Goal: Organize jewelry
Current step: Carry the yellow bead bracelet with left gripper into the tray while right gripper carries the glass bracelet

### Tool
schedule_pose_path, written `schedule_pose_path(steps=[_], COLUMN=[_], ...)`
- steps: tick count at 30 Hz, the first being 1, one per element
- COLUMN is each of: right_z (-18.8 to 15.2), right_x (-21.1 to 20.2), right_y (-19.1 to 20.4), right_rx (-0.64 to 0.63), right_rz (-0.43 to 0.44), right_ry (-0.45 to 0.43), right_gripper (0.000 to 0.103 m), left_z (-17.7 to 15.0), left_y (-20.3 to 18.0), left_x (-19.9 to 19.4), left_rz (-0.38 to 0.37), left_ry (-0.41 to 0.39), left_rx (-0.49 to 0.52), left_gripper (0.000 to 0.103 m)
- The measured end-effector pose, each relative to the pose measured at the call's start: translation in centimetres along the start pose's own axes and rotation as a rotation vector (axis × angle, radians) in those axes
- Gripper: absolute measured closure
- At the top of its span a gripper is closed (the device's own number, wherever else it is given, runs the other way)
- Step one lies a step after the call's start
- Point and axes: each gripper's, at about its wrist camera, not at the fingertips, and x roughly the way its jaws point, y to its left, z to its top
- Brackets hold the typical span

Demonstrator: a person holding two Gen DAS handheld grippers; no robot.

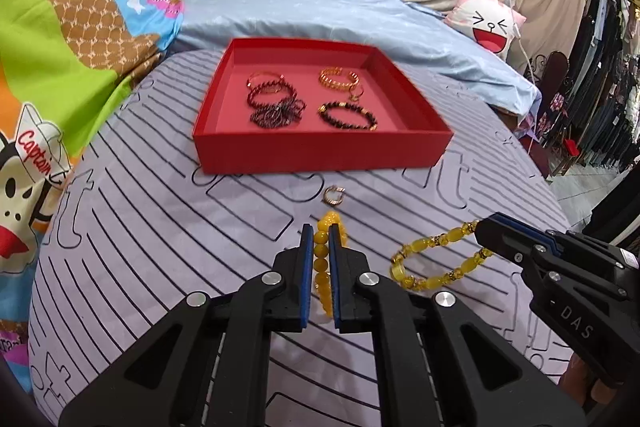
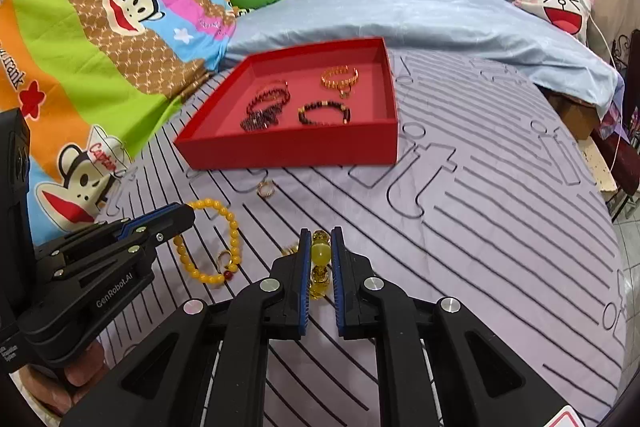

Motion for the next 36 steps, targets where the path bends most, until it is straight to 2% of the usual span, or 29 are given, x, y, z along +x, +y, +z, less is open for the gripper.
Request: schedule_pose_path(steps=[11, 19, 23, 29, 32, 36], right_z=[4.3, 9.3, 11.5, 13.5, 13.2, 11.7], right_x=[-1.9, -1.4, -0.3, 3.1, 5.9, 9.8], right_y=[0.1, 0.9, 1.8, 3.0, 2.2, 0.4], right_rx=[-0.034, -0.078, -0.090, -0.081, -0.029, 0.030], right_rz=[-0.015, -0.019, -0.006, 0.039, 0.065, 0.077], right_ry=[-0.096, -0.160, -0.174, -0.151, -0.096, 0.000], right_gripper=[0.093, 0.093, 0.093, 0.093, 0.093, 0.093], left_z=[3.6, 8.8, 11.5, 13.5, 13.3, 12.0], left_y=[-0.6, -0.5, -0.2, 0.6, 1.6, 2.7], left_x=[-2.0, -2.2, -1.3, 1.3, 4.2, 7.5], left_rz=[-0.020, -0.014, -0.012, -0.067, -0.088, -0.055], left_ry=[-0.070, -0.143, -0.168, -0.145, -0.075, 0.001], left_rx=[0.021, 0.056, 0.043, -0.010, -0.069, -0.081], left_gripper=[0.096, 0.096, 0.096, 0.096, 0.096, 0.096])
